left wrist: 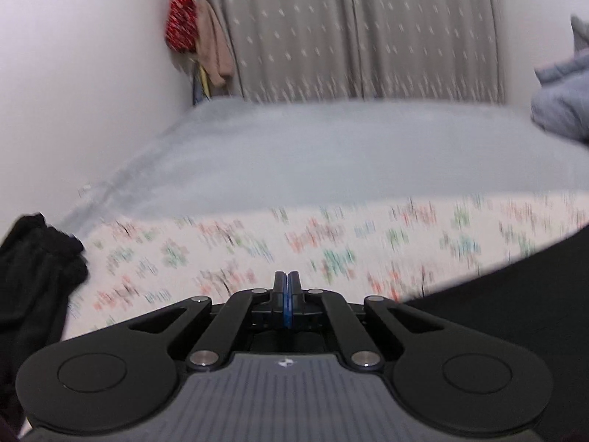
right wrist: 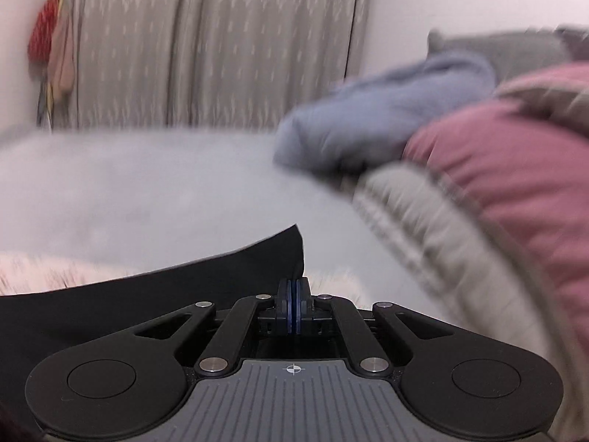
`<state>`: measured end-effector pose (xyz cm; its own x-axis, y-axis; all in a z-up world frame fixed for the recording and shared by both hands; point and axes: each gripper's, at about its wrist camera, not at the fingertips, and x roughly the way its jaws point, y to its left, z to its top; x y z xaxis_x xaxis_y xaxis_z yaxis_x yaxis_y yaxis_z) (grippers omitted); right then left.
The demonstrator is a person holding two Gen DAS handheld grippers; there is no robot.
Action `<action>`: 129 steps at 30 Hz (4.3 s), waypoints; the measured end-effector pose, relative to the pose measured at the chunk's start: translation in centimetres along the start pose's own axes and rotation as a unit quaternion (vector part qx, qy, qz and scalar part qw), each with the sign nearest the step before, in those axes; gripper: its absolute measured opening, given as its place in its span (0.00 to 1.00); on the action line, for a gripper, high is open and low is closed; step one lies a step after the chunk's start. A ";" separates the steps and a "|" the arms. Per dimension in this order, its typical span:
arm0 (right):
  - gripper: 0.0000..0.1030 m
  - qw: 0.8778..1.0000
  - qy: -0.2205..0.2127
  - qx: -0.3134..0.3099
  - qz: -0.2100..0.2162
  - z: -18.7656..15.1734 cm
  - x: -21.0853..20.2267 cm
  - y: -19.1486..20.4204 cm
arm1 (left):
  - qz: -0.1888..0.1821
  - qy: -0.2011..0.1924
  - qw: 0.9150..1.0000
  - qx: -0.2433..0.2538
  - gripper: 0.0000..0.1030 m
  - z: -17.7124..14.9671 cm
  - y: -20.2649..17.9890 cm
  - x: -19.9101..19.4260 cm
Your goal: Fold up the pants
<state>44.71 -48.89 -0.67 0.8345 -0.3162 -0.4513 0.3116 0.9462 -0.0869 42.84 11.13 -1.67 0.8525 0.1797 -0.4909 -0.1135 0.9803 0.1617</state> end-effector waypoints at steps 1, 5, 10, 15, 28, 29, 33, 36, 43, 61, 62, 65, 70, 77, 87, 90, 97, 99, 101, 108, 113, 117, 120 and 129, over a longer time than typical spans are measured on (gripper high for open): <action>0.02 1.000 -0.015 0.001 -0.002 0.7 -1.3 -0.3 | 0.002 -0.009 1.000 -0.005 0.19 0.5 0.2 -0.2; 0.01 0.997 -0.069 -0.030 -0.029 2.7 -6.3 -0.6 | -0.019 0.010 0.999 -0.024 0.19 0.9 0.8 -0.4; 0.01 0.992 -0.094 -0.055 -0.068 5.4 -9.0 -1.4 | -0.013 0.050 0.996 -0.069 0.51 -1.2 2.6 0.0; 0.01 0.988 -0.085 -0.072 -0.105 6.0 -7.6 -1.3 | 0.005 0.054 0.994 -0.094 0.90 -2.4 4.5 -1.8; 0.02 0.992 -0.010 -0.094 -0.088 0.7 -3.5 1.4 | 0.042 0.133 0.989 -0.056 0.89 -4.0 6.0 1.0; 0.02 0.992 -0.004 -0.096 -0.087 0.3 -3.1 1.6 | 0.045 0.133 0.989 -0.047 0.82 -4.3 5.9 1.4; 0.02 0.993 -0.008 -0.082 -0.086 -0.5 -3.1 1.2 | 0.029 0.090 0.995 -0.024 0.58 -4.2 5.0 0.0; 0.02 0.993 -0.035 -0.066 -0.088 0.1 -4.7 0.2 | 0.039 0.036 0.997 -0.051 0.56 -3.7 5.8 -2.5; 0.01 0.986 -0.120 -0.047 -0.102 2.5 -11.5 -1.2 | 0.071 -0.042 0.984 -0.158 0.56 -1.4 8.3 -6.2; 0.11 0.980 0.084 0.018 -0.181 -0.5 7.2 5.2 | 0.125 0.058 0.977 -0.163 0.74 -0.7 5.8 2.6; 0.13 0.981 0.080 0.013 -0.174 -1.0 6.4 5.1 | 0.118 0.051 0.980 -0.151 0.77 -0.6 6.0 1.4; 0.20 0.989 0.074 0.018 -0.130 -1.9 2.6 4.7 | 0.128 0.036 0.982 -0.131 0.91 -0.1 6.7 -2.3; 0.37 0.997 0.076 -0.011 -0.021 -3.1 -6.0 6.4 | 0.106 0.050 0.976 -0.182 0.93 -1.1 9.8 -8.1; 0.67 0.998 0.038 0.018 0.048 -1.9 -17.4 4.7 | 0.068 0.090 0.969 -0.221 0.93 -4.8 11.3 -15.6; 0.82 0.978 0.057 0.198 0.046 -4.4 -28.5 -4.4 | 0.026 0.137 0.946 -0.292 0.97 -9.1 14.2 -20.0; 0.84 0.965 0.098 0.242 0.041 -8.5 -29.7 -5.0 | -0.007 0.154 0.925 -0.348 0.97 -11.9 14.6 -18.1; 0.84 0.938 0.186 0.284 -0.073 -16.9 -28.7 -7.1 | -0.041 0.173 0.914 -0.364 0.91 -14.5 13.5 -15.3; 0.84 0.936 0.182 0.285 -0.101 -17.2 -28.8 -8.4 | -0.044 0.165 0.918 -0.357 0.86 -14.2 13.1 -14.9; 0.80 0.931 0.182 0.302 -0.093 -17.8 -29.3 -9.6 | -0.039 0.165 0.922 -0.349 0.77 -14.2 12.8 -14.7; 0.72 0.931 0.147 0.326 -0.071 -18.6 -34.9 -10.0 | -0.034 0.172 0.924 -0.341 0.36 -14.6 12.6 -14.2; 0.70 0.918 0.177 0.350 -0.063 -21.5 -35.8 -9.5 | -0.013 0.171 0.921 -0.351 0.26 -14.7 12.9 -15.3; 0.54 0.911 0.186 0.359 -0.081 -22.2 -35.0 -10.1 | -0.002 0.163 0.918 -0.360 0.25 -14.7 13.3 -16.5; 0.23 0.907 0.196 0.366 -0.075 -22.8 -33.9 -10.3 | 0.000 0.162 0.917 -0.364 0.24 -14.7 13.4 -16.9; 0.00 0.929 0.107 0.343 -0.088 -21.2 -36.1 -10.0 | 0.017 0.139 0.918 -0.372 0.21 -14.0 14.1 -19.6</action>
<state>1.87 -45.47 -2.33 0.6570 -0.3720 -0.6558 0.7122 0.5914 0.3780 17.38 22.63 -1.77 0.6911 0.1234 -0.7121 -0.5420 0.7403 -0.3977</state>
